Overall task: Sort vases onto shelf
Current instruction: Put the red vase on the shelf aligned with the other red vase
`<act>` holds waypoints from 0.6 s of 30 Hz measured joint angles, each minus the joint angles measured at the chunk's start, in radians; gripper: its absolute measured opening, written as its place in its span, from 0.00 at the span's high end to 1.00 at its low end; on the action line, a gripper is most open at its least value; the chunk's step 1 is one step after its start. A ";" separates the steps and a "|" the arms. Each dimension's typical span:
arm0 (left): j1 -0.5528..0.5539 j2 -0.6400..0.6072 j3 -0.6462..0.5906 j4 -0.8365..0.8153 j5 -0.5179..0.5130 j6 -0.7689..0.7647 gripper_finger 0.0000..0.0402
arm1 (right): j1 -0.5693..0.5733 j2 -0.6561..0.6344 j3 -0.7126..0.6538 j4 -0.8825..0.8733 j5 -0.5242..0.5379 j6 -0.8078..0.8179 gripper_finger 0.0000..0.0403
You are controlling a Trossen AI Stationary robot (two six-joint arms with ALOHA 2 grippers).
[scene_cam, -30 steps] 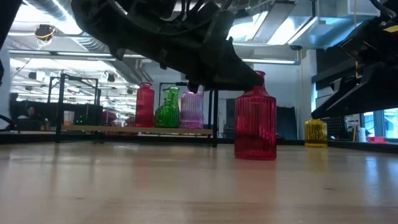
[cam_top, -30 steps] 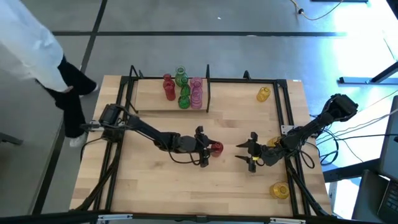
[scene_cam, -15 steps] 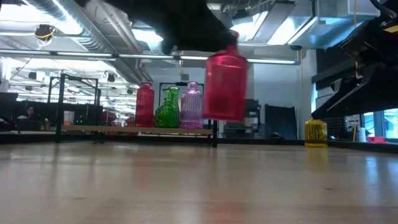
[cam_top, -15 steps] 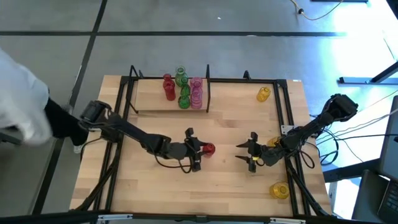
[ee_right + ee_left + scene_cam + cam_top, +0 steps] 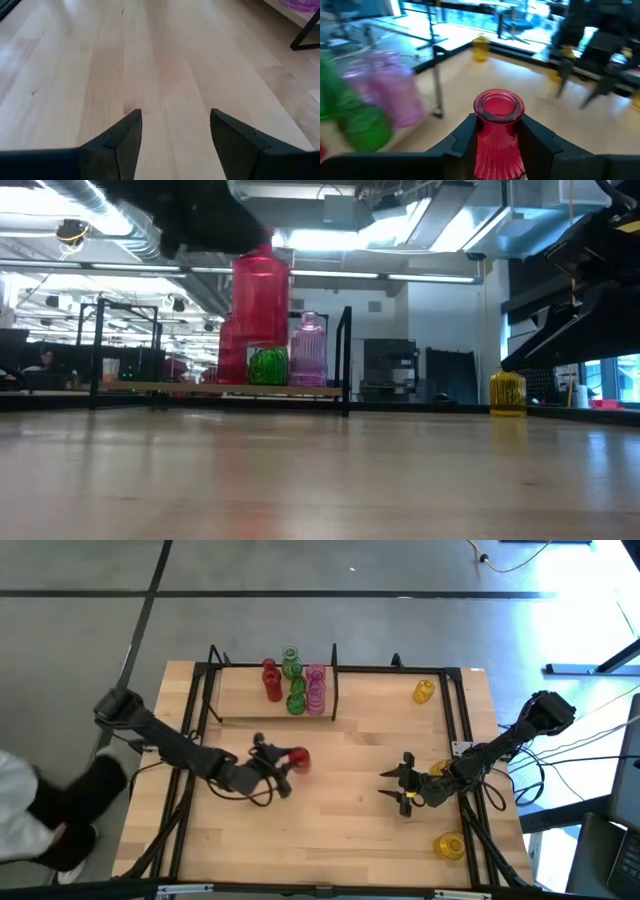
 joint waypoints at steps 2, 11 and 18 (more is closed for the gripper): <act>0.001 -0.046 -0.036 -0.005 -0.038 -0.007 0.73 | 0.000 0.000 0.000 0.000 0.007 0.000 0.46; 0.070 -0.197 -0.102 -0.095 -0.173 -0.007 0.73 | 0.000 0.000 0.000 -0.003 0.022 0.000 0.46; 0.226 -0.202 -0.102 -0.130 -0.153 0.023 0.73 | 0.000 0.000 0.000 -0.004 0.022 0.000 0.46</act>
